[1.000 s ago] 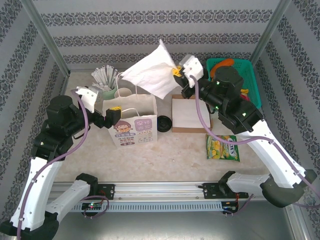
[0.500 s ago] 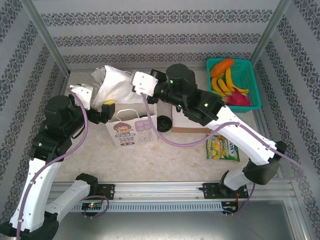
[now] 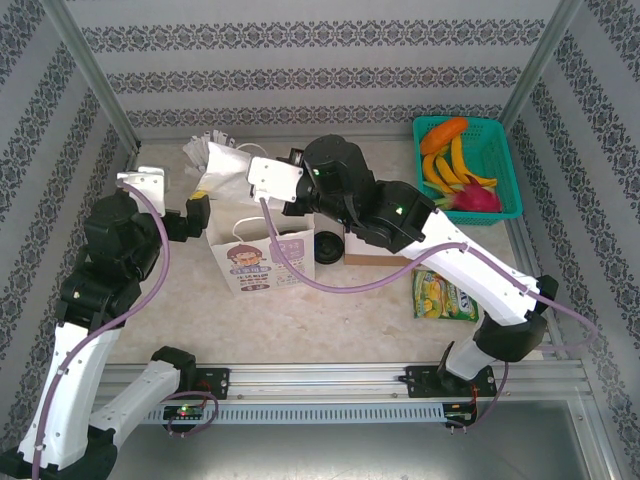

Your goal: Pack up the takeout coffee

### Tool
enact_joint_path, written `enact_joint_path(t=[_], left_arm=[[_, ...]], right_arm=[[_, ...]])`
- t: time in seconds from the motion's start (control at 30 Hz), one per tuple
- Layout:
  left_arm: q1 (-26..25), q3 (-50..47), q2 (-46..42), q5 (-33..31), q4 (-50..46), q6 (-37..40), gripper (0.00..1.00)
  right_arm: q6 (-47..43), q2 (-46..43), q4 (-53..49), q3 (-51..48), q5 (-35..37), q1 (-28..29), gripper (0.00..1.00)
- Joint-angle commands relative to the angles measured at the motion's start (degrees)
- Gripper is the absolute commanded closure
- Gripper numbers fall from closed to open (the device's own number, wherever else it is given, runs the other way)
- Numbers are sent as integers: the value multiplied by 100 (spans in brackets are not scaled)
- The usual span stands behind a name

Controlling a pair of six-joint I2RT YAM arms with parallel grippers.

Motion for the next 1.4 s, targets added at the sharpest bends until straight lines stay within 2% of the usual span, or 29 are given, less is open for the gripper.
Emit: enact_joint_path(t=[0.0, 0.13, 0.17, 0.27, 0.3, 0.43, 0.5, 0.53, 0.6, 0.67, 0.73, 0.83, 1.0, 1.1, 1.17, 1.27, 1.37], left_arm=[[57, 93, 79, -380, -304, -369, 0], [60, 95, 212, -443, -394, -415, 0], [58, 49, 174, -217, -336, -318, 0], [58, 11, 153, 1060, -359, 145, 0], [55, -15, 147, 1203, -333, 211, 0], [57, -64, 59, 592, -106, 122, 0], [58, -86, 14, 704, 31, 80, 0], [60, -94, -14, 1056, 64, 132, 0], [57, -156, -73, 2321, 84, 439, 0], [58, -261, -140, 3012, 223, 551, 0], [65, -334, -175, 2849, 443, 410, 0], [56, -171, -43, 2060, 490, -19, 0], [58, 285, 314, 245, -81, -1167, 0], [58, 431, 463, -537, -527, -1699, 0], [58, 413, 490, -232, -525, -1615, 0], [58, 229, 405, 1061, -218, -1047, 0], [64, -4, 194, 1253, 203, -786, 0]], right_arm=[[215, 201, -819, 250, 470, 124, 100], [273, 271, -1123, 348, 557, 173, 100], [290, 310, -1287, 430, 558, 173, 100], [335, 411, -1694, 619, 443, 173, 100], [335, 443, -1833, 665, 328, 173, 100], [419, 564, -2092, 797, -19, 168, 100], [445, 685, -2292, 971, -193, 160, 100], [452, 739, -2373, 1046, -280, 149, 100], [510, 837, -2448, 1176, -489, 97, 100], [532, 908, -2496, 1252, -724, 36, 100], [569, 993, -2550, 1354, -900, -19, 100], [599, 1226, -2839, 1672, -1076, -47, 100], [854, 1792, -3581, 2536, -1079, -73, 100], [973, 2118, -4066, 3093, -967, -73, 100], [977, 2176, -4149, 3191, -682, -82, 100], [1015, 2101, -4115, 3152, -614, -214, 100], [928, 1982, -4075, 3021, -925, -258, 100]])
